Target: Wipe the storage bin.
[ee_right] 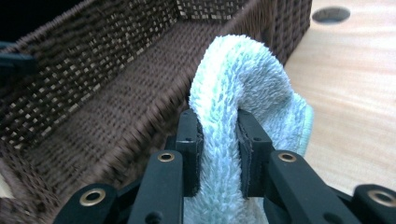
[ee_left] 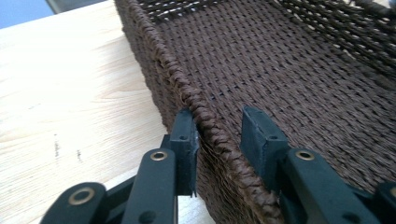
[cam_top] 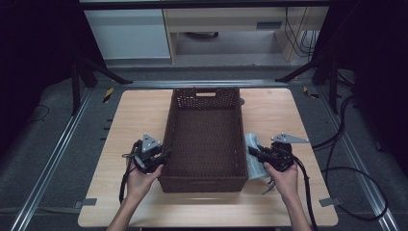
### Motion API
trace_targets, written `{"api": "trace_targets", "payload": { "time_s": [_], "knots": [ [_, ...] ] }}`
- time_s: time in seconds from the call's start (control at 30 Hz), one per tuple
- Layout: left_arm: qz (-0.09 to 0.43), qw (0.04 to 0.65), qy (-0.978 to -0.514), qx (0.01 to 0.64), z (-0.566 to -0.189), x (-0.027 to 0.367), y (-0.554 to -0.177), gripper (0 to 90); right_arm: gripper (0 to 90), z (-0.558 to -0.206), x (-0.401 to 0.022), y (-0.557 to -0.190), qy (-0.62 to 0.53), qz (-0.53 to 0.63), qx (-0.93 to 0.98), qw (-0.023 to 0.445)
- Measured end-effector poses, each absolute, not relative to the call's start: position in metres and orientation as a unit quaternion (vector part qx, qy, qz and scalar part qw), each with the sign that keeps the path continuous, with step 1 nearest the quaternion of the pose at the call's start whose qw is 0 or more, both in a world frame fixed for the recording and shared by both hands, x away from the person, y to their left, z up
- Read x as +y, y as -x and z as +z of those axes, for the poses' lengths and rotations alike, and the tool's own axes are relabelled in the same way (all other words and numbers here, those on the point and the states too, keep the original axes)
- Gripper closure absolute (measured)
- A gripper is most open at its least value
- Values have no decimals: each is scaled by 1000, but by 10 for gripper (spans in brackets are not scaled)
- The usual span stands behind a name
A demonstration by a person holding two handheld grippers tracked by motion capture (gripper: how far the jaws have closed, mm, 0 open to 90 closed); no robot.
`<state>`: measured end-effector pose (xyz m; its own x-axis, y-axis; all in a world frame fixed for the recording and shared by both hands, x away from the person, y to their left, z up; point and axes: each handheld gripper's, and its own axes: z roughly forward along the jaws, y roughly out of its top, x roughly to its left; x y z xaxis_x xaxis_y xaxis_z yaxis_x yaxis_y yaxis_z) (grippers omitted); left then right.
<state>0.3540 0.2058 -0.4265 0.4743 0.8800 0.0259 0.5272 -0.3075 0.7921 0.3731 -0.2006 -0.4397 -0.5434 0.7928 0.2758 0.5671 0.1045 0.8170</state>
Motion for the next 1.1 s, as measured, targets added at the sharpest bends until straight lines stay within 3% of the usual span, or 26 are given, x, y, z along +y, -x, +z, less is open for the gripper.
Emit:
{"api": "trace_targets", "payload": {
  "time_s": [0.33,0.83,1.1],
  "knots": [
    [240,372,-766,465,-426,206,-359,703,742,-481,-192,-385,-488,423,757,99],
    [255,360,-761,477,-425,198,-374,707,743,-429,-203,-375,-460,496,725,129],
    [256,361,-763,472,-426,199,-377,697,743,-459,-198,-383,-479,452,744,110]
  ]
}}
